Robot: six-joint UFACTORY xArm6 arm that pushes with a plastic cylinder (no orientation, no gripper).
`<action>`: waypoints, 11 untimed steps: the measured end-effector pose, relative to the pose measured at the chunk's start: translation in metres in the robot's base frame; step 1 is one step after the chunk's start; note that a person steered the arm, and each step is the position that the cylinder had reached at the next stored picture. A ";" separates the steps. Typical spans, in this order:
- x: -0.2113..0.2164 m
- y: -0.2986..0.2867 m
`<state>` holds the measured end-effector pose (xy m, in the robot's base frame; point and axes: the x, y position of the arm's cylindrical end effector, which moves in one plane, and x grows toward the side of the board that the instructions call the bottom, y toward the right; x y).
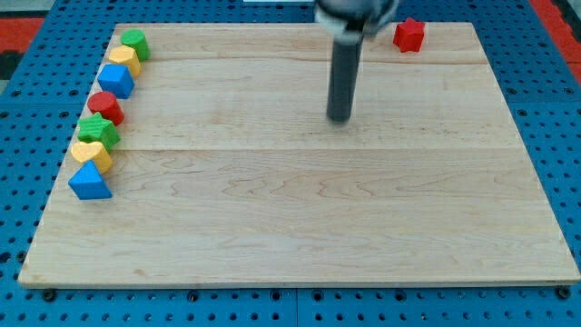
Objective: Push the blue triangle towards the top center
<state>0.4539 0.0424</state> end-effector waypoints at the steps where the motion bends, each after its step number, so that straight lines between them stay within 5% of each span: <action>1: 0.123 -0.091; 2: 0.162 -0.200; 3: 0.133 -0.316; 4: 0.087 -0.321; 7: 0.040 -0.279; 10: -0.069 -0.206; 11: -0.043 -0.208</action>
